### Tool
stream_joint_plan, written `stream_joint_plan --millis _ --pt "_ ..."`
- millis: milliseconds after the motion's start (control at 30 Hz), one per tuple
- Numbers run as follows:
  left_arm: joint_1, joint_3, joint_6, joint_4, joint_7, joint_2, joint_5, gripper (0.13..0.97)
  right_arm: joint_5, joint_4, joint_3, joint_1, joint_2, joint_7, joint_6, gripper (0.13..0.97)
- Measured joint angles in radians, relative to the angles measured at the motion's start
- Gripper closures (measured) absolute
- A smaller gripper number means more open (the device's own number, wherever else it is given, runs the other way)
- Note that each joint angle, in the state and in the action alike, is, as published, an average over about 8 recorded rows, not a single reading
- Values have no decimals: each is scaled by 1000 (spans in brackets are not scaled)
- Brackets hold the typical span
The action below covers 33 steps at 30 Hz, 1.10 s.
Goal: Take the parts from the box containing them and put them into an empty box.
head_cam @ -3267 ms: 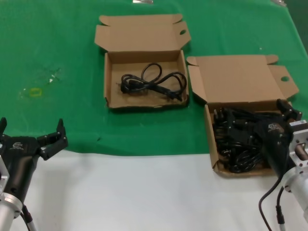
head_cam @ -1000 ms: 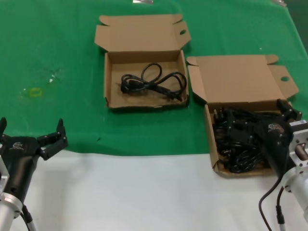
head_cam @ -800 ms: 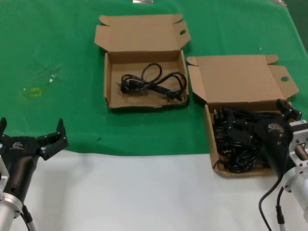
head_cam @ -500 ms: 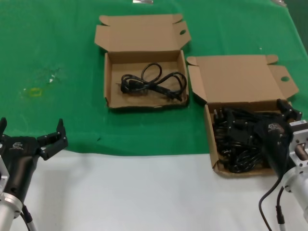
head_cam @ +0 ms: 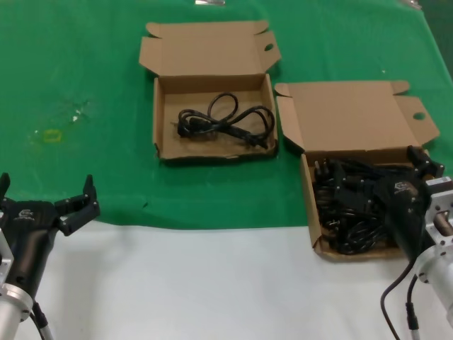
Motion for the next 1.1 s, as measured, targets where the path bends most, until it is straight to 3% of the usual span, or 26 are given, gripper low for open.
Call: stream_joint_plan --millis 1100 --pt "0 0 0 0 0 0 0 132 0 0 0 0 0 0 0 129"
